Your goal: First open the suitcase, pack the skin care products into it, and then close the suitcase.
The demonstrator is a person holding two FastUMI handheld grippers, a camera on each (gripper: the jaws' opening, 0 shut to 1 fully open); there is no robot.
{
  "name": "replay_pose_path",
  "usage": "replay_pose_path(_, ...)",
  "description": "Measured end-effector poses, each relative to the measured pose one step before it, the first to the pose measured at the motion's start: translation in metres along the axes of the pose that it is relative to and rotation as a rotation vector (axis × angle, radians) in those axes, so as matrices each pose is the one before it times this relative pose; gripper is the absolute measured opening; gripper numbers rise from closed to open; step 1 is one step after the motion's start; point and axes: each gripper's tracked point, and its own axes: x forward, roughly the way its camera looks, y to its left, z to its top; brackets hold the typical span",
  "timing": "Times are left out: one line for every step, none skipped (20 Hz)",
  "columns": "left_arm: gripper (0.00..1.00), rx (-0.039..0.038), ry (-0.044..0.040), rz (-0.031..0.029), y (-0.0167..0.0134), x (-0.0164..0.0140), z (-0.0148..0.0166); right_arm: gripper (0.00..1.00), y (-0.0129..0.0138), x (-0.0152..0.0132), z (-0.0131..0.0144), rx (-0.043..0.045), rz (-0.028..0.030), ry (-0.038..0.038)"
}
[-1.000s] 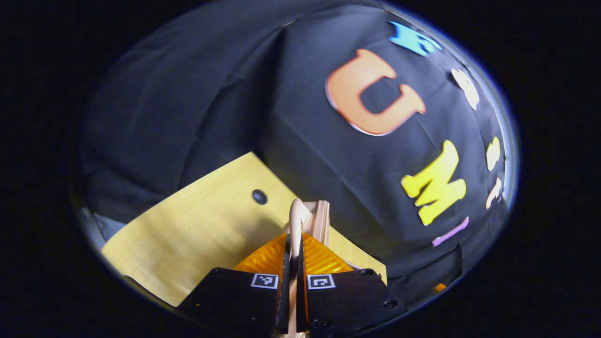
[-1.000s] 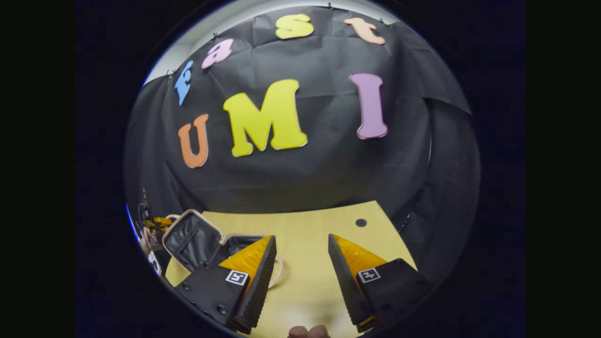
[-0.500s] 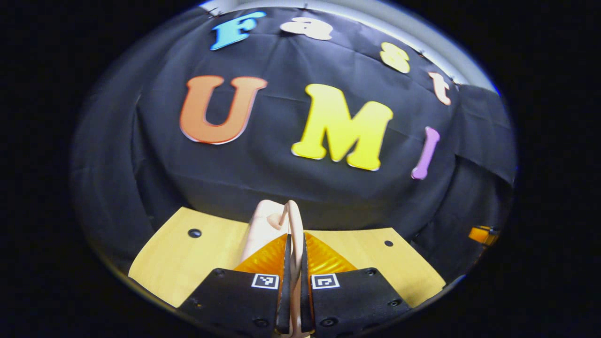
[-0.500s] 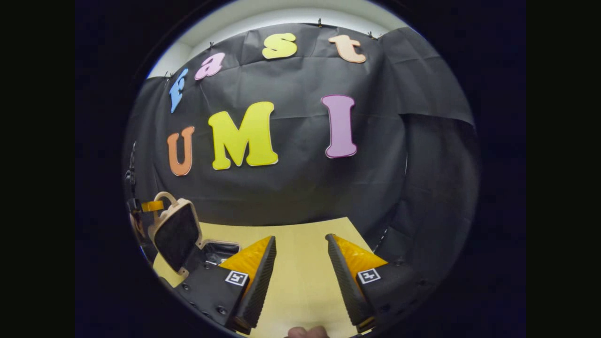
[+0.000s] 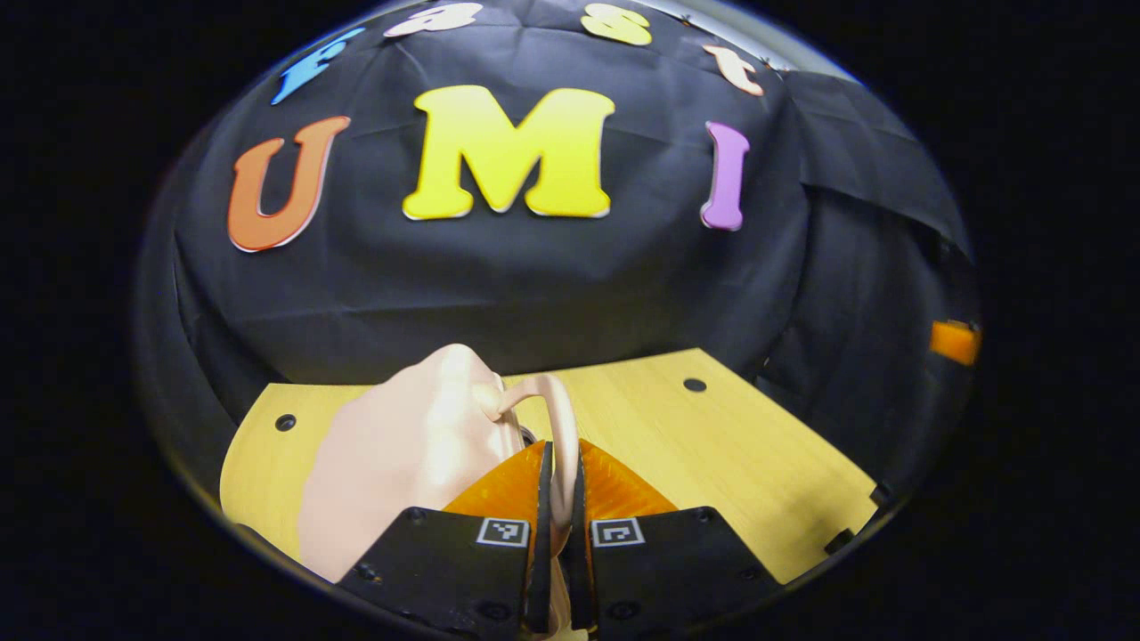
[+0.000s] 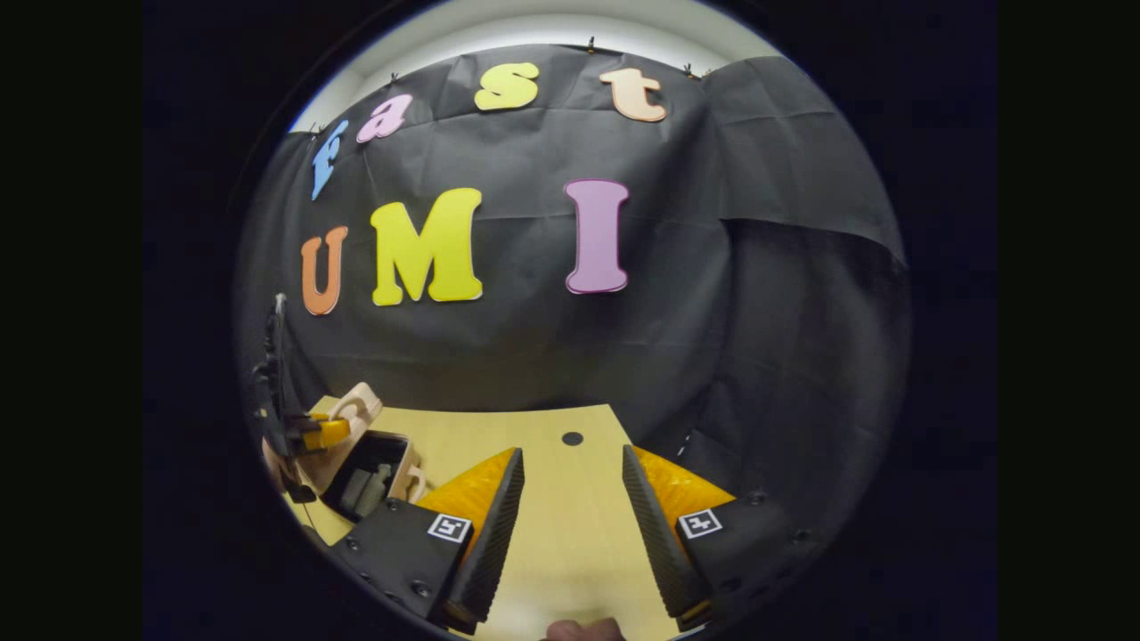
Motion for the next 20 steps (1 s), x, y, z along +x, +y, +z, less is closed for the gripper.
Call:
replay_pose_path(0.11,0.01682,0.02648,-0.00539,-0.00748,0.00896,-0.01483,0.67,-0.00814,0.00002,-0.00232,0.00417,-0.01095,0.00762)
replay_pose_path(0.11,0.01272,0.03238,-0.00415,-0.00839,0.00949,-0.01460,0.66,-0.00775,-0.00012,-0.00280,0.00159,-0.01068,0.00771)
replay_pose_path(0.12,0.01587,0.03721,-0.00099,-0.00711,0.00847,-0.01411,0.66,-0.00610,0.00119,-0.00163,0.00392,-0.01124,0.00450)
replay_pose_path(0.12,0.02225,0.03480,0.00632,-0.00533,0.00742,-0.01077,0.66,-0.00518,0.00138,-0.00084,0.00435,-0.00562,0.00453)
replay_pose_path(0.12,0.02917,0.02351,0.00958,-0.00013,0.00850,-0.00478,0.66,-0.00375,0.00101,-0.00098,0.00291,-0.00625,0.00396)
replay_pose_path(0.12,0.03187,0.01508,0.00837,-0.00113,0.00365,-0.00759,0.66,-0.00344,0.00115,-0.00124,-0.00018,-0.00202,0.00432)
replay_pose_path(0.12,0.02723,0.01704,0.00799,-0.00331,0.00801,-0.00560,0.66,-0.00319,0.00055,-0.00184,-0.00132,-0.00242,0.00455)
replay_pose_path(0.12,0.01886,0.01527,0.01061,-0.00458,0.00141,-0.00561,0.66,-0.00284,0.00192,-0.00069,-0.00251,-0.00069,0.00342)
replay_pose_path(0.12,0.02376,-0.00109,0.02033,-0.00196,0.00127,-0.00085,0.66,-0.00292,0.00158,-0.00085,0.00050,-0.00230,0.00290)
replay_pose_path(0.12,0.01261,0.00996,0.01548,-0.00009,-0.00052,-0.00087,0.66,-0.00318,0.00231,-0.00206,0.00398,0.00039,0.00378)
replay_pose_path(0.12,0.00359,0.01063,0.00647,-0.00277,0.00302,-0.00292,0.66,-0.00120,0.00291,-0.00096,0.00934,0.00187,0.00392)
replay_pose_path(0.14,0.00499,0.01757,0.00519,-0.00208,0.00215,-0.00216,0.66,0.00027,0.00257,-0.00244,0.01218,0.00642,0.00623)
replay_pose_path(0.15,0.01034,0.01731,-0.00067,-0.00272,0.00186,-0.00008,0.66,0.00300,0.00423,-0.00365,0.00764,0.01084,0.00820)
replay_pose_path(0.18,0.00895,0.02057,-0.00345,-0.00324,0.00115,-0.00099,0.66,0.00240,0.00334,-0.00216,0.00148,0.00909,0.00427)
replay_pose_path(0.20,0.00679,0.01512,-0.00114,-0.00301,0.00142,-0.00165,0.66,0.00300,0.00277,-0.00171,0.00136,0.01142,0.00213)
replay_pose_path(0.25,-0.00228,0.02611,-0.00710,-0.00387,0.00090,-0.00287,0.66,0.00212,0.00285,-0.00372,0.00021,0.01343,0.00435)
replay_pose_path(0.28,-0.00673,0.01903,-0.00491,-0.00252,0.00095,-0.00164,0.66,0.00308,0.00267,-0.00446,0.00212,0.01902,0.00824)
replay_pose_path(0.39,-0.01013,0.01721,-0.01035,-0.00268,-0.00027,-0.00118,0.66,0.00410,0.00260,-0.00216,0.00114,0.01547,0.00633)
replay_pose_path(0.41,-0.01090,0.01255,-0.00961,-0.00226,0.00012,-0.00083,0.66,0.00590,0.00523,-0.00226,0.00211,0.01640,0.00578)
replay_pose_path(0.38,-0.01140,-0.00105,-0.00435,-0.00116,-0.00294,0.00134,0.67,0.00514,0.00403,-0.00123,-0.00123,0.01639,0.00448)
